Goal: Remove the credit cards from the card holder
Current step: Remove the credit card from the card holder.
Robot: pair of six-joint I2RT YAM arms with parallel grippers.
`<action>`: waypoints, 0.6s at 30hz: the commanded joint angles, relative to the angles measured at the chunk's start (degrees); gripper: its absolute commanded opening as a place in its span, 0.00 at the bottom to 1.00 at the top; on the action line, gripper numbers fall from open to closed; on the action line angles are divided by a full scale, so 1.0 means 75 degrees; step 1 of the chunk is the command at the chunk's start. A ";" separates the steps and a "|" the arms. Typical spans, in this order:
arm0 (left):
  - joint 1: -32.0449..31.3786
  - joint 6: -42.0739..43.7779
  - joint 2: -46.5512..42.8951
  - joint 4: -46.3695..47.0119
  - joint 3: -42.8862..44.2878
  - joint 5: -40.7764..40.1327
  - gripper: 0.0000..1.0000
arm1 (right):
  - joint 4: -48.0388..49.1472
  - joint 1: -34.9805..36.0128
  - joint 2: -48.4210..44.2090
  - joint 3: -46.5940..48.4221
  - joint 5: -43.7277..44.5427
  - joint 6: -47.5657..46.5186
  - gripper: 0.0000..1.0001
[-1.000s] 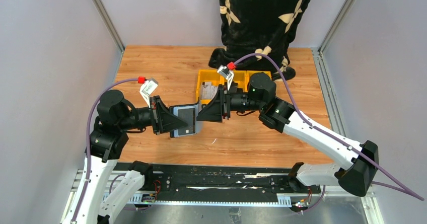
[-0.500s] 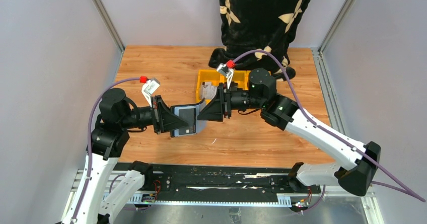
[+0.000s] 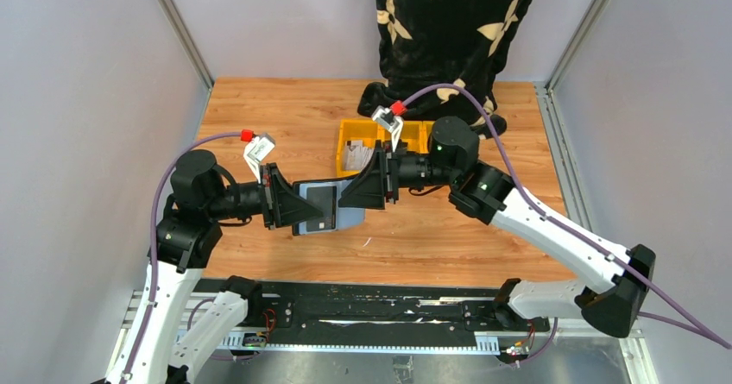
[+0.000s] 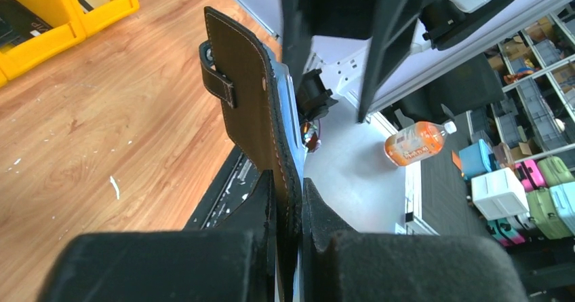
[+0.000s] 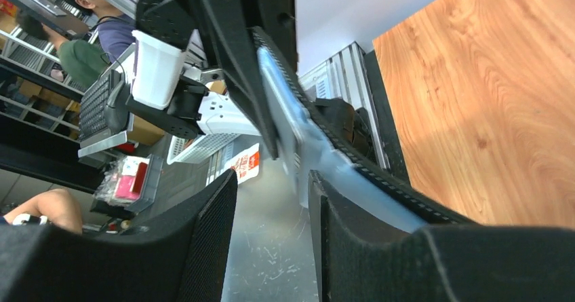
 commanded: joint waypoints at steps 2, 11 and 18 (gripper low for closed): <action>-0.0012 -0.0137 -0.0030 0.0326 0.0199 0.0414 0.00 | 0.0674 0.0087 0.0260 -0.0177 -0.0425 0.0338 0.46; -0.0012 -0.0399 -0.0054 0.0658 0.0128 0.0520 0.02 | 0.0388 0.0383 0.0831 -0.0009 -0.0012 0.0202 0.41; -0.0011 -0.1109 -0.0189 0.1409 -0.0187 0.1279 0.15 | 0.1241 0.0533 0.0975 -0.0210 -0.0046 0.0714 0.27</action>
